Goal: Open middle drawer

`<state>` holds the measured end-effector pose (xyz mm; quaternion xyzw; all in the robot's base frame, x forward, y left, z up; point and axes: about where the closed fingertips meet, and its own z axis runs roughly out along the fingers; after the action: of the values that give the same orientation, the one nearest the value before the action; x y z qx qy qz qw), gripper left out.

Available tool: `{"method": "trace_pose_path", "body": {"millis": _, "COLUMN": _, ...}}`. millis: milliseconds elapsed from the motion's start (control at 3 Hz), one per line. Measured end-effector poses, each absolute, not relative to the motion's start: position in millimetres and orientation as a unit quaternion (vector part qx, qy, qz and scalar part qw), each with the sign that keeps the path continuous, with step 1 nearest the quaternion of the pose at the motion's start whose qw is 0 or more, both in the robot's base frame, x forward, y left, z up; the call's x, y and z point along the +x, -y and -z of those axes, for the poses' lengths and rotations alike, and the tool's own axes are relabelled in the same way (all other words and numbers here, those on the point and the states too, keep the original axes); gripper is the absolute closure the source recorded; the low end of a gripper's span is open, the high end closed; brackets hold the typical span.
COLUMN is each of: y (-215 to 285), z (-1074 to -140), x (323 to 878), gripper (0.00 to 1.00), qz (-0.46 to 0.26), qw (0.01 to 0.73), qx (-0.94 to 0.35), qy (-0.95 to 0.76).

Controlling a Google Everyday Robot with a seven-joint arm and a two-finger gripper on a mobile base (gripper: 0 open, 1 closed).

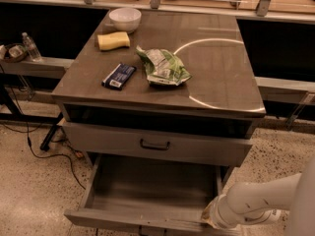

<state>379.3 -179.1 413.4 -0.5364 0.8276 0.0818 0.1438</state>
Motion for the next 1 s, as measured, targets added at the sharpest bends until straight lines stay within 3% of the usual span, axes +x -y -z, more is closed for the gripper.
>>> {"method": "trace_pose_path", "body": {"millis": 1000, "y": 191, "z": -409, "x": 337, "gripper": 1.00, "qz": -0.092, "qw": 0.099, "qx": -0.517, "qy": -0.845}}
